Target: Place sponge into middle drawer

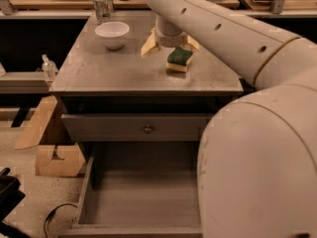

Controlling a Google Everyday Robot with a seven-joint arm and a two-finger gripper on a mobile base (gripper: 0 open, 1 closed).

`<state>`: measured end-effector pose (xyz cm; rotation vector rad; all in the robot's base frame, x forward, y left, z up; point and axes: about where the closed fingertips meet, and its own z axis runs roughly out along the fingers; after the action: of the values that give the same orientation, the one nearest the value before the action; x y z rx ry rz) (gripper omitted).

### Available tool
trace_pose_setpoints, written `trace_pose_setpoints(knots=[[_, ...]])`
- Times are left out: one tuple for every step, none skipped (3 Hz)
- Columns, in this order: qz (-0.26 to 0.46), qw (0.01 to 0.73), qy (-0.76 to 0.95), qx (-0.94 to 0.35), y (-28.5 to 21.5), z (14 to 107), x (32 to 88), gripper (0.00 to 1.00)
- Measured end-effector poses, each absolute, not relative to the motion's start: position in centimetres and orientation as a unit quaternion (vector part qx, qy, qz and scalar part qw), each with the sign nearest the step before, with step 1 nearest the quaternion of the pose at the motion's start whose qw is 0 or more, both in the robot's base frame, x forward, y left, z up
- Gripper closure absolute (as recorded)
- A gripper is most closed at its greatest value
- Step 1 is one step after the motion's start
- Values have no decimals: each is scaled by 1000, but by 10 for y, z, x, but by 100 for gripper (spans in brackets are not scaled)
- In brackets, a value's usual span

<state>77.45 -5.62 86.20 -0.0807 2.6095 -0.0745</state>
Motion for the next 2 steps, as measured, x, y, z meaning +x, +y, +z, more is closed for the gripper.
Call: trace_pose_setpoints(knots=[[-42,280,959,-21,-56,861,796,0],[-69,264,962,-1,-70,840,809,19]])
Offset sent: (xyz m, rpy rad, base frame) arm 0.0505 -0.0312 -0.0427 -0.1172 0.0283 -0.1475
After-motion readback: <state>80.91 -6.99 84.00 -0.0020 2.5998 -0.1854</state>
